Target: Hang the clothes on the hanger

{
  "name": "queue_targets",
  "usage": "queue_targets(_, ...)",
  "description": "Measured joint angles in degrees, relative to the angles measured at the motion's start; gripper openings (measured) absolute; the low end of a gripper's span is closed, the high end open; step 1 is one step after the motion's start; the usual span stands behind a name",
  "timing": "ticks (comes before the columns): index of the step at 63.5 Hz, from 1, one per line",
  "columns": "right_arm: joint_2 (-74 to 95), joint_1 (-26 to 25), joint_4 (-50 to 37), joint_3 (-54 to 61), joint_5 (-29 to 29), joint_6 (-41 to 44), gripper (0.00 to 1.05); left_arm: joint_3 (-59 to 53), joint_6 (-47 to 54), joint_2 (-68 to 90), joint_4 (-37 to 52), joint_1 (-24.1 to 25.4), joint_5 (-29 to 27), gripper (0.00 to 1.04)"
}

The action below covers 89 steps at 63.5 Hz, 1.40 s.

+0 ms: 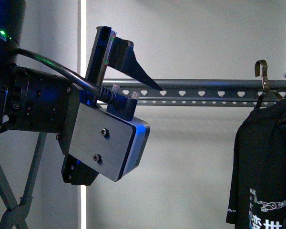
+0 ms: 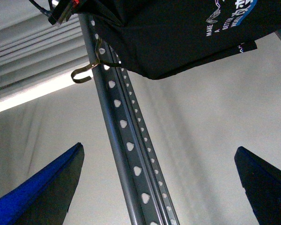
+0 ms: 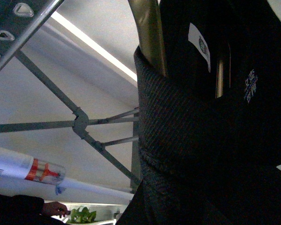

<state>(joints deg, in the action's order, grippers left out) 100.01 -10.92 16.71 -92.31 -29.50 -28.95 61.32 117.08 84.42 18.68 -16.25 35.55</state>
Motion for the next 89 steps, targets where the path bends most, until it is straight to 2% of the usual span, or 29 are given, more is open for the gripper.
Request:
queue_targets(21, 1.7, 2.3, -6.3, 5.0, 4.5, -2.4, 0.04, 0.0, 0.0, 0.0, 0.0, 0.0, 0.0, 0.98)
queue_targets(30, 0.9, 2.1, -12.7, 10.2, 5.9, -2.4, 0.31, 0.0, 0.0, 0.0, 0.0, 0.0, 0.0, 0.98)
queue_targets(39, -3.2, 1.7, -19.1, 17.2, 10.1, -0.4, 0.52, 0.0, 0.0, 0.0, 0.0, 0.0, 0.0, 0.98)
queue_targets(42, -6.1, 1.7, -22.4, 21.0, 13.2, 2.5, 0.61, 0.0, 0.0, 0.0, 0.0, 0.0, 0.0, 0.98)
queue_targets(43, -8.4, 1.8, -25.0, 23.9, 14.4, 4.7, 0.67, 0.0, 0.0, 0.0, 0.0, 0.0, 0.0, 0.98)
queue_targets(55, -25.9, 5.2, -32.5, 40.7, 13.9, 17.6, 0.98, 0.0, 0.0, 0.0, 0.0, 0.0, 0.0, 0.98)
queue_targets(60, -34.9, 8.1, -31.9, 48.9, 11.3, 22.5, 0.97, 0.1, -0.2, 0.0, -0.4, 0.0, 0.2, 0.98)
queue_targets(64, -44.5, 11.0, -30.0, 57.3, 10.6, 26.8, 0.97, 5.7, -8.3, 1.3, -14.9, 0.2, 0.9, 0.98)
queue_targets(68, -51.8, 12.7, -27.8, 62.9, 10.8, 29.5, 0.97, 9.7, -15.1, 2.0, -24.0, 0.2, -0.1, 0.98)
queue_targets(73, -65.2, 16.2, -23.1, 72.0, 13.7, 33.1, 0.97, 11.5, -22.5, 1.6, -27.1, 0.3, -3.0, 0.98)
queue_targets(76, -74.1, 17.8, -18.8, 76.8, 15.0, 33.8, 0.97, 11.3, -26.8, 1.0, -22.6, 0.3, -5.3, 0.98)
queue_targets(79, -83.6, 18.3, -15.5, 80.2, 16.3, 34.2, 0.97, 10.1, -32.8, -0.2, -14.2, 0.8, -9.2, 0.98)
queue_targets(85, -91.5, 14.8, -21.4, 82.3, 19.6, 34.3, 0.97, 7.4, -50.0, -3.1, 1.6, 5.2, -24.1, 0.98)
queue_targets(89, -91.7, 13.4, -24.8, 82.7, 22.2, 33.8, 0.97, 5.9, -62.9, -5.6, 5.4, 9.7, -33.3, 0.98)
